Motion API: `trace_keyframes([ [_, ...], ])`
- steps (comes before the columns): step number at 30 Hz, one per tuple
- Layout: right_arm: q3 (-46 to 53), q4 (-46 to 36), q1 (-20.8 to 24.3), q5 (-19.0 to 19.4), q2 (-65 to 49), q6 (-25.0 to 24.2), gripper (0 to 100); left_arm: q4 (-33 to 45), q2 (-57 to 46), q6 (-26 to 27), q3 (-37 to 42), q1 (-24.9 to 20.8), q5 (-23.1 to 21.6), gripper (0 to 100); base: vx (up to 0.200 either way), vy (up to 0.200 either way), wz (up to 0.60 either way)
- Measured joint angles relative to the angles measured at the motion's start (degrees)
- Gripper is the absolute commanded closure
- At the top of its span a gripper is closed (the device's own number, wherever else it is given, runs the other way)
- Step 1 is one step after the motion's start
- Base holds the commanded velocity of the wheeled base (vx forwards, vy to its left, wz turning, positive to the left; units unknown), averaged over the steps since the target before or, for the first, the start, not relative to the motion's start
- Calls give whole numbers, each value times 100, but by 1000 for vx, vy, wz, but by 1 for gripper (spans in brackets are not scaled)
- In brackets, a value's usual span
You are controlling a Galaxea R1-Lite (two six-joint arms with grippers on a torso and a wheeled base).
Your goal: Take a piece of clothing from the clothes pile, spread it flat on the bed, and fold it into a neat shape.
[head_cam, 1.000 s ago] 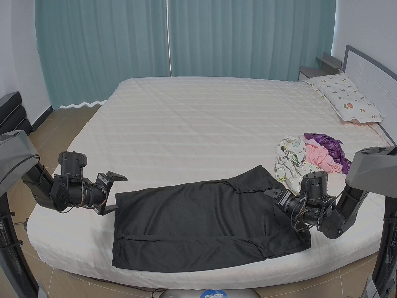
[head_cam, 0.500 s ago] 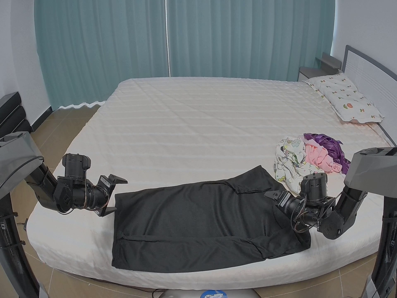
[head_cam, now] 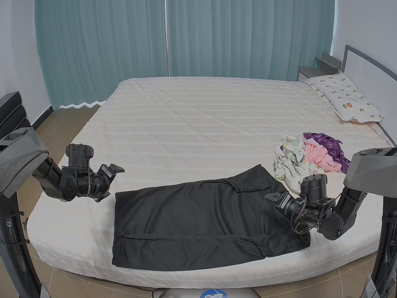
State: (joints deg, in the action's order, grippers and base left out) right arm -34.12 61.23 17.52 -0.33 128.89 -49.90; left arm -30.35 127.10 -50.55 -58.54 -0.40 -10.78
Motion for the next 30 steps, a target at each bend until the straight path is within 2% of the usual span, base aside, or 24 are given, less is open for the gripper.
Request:
trace_keyframes([
  [4, 11, 0, 4, 0, -1, 0, 0, 80, 440, 575, -535, -28, 51, 0, 0, 0, 0],
  [9, 17, 0, 23, -2, 0, 0, 0, 107, 969, 855, -1059, -61, 301, 0, 0, 0, 0],
  [13, 4, 0, 45, -2, 5, 28, 0, 121, 1240, 1018, -1296, -76, 706, 0, 0, 0, 0],
  [24, -18, 0, 34, 0, 24, 41, 0, 118, 1513, 1033, -1423, -108, 712, 0, 0, 0, 0],
  [25, -18, 0, 32, -2, 24, 41, 0, 118, 1526, 1035, -1425, -117, 708, 100, 0, 0, 0],
  [30, -24, 0, 30, 0, 33, 41, 0, 123, 1607, 1153, -1438, -135, 701, 100, 0, 0, 0],
])
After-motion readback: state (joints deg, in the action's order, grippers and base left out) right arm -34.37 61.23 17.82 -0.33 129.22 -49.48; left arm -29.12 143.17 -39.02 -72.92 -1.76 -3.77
